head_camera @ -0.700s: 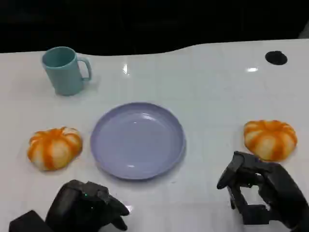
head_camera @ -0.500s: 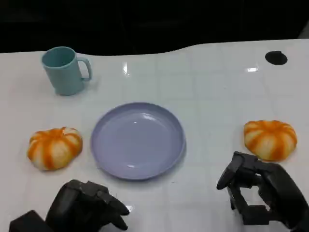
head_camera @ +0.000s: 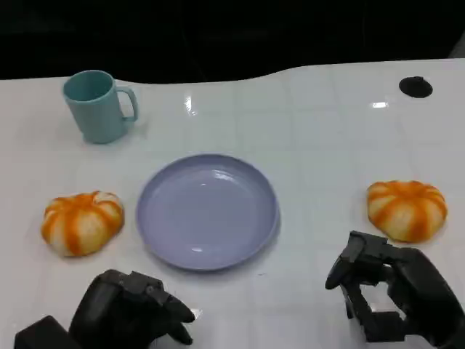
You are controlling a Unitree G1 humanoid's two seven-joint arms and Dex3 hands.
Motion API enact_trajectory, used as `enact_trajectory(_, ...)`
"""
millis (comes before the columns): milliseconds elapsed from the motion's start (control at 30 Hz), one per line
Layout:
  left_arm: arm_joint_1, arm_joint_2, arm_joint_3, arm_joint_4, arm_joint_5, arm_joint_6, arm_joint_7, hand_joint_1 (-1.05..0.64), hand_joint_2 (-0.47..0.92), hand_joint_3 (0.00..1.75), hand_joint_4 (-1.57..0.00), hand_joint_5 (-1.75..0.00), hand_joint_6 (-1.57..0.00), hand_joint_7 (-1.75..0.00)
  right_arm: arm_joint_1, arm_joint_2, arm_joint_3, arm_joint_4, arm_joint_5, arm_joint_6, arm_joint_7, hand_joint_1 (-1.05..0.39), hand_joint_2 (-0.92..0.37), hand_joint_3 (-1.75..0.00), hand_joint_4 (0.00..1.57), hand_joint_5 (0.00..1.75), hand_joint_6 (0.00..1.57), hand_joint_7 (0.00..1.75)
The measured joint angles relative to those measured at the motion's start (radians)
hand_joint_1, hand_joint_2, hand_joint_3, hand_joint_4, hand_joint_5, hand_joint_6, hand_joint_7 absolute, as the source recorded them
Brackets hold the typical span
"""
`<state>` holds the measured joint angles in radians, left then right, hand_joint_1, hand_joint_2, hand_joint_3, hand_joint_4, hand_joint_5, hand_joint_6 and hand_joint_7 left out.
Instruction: Grasp the bread from the table and place it into the plate.
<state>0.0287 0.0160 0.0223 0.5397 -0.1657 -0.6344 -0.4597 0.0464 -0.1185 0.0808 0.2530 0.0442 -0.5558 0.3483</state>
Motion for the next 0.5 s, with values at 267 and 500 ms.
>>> enact_trajectory(267,0.003,-0.002,0.0,0.0,0.0,0.0,0.001,-1.05,0.92,0.01,-1.41,-0.71,-1.56,-0.25,0.006,0.0,0.001,0.0,0.006,0.0,0.008,-0.19,-0.56,-1.05,0.83,1.75,0.79,1.46)
enact_trajectory(500,0.004,-0.002,0.0,0.0,0.001,0.0,0.002,-1.05,0.92,0.01,-1.4,-0.71,-1.56,-0.25,0.006,0.0,0.001,0.0,0.009,-0.004,0.011,-0.17,-0.84,-0.47,0.83,1.16,0.93,0.63)
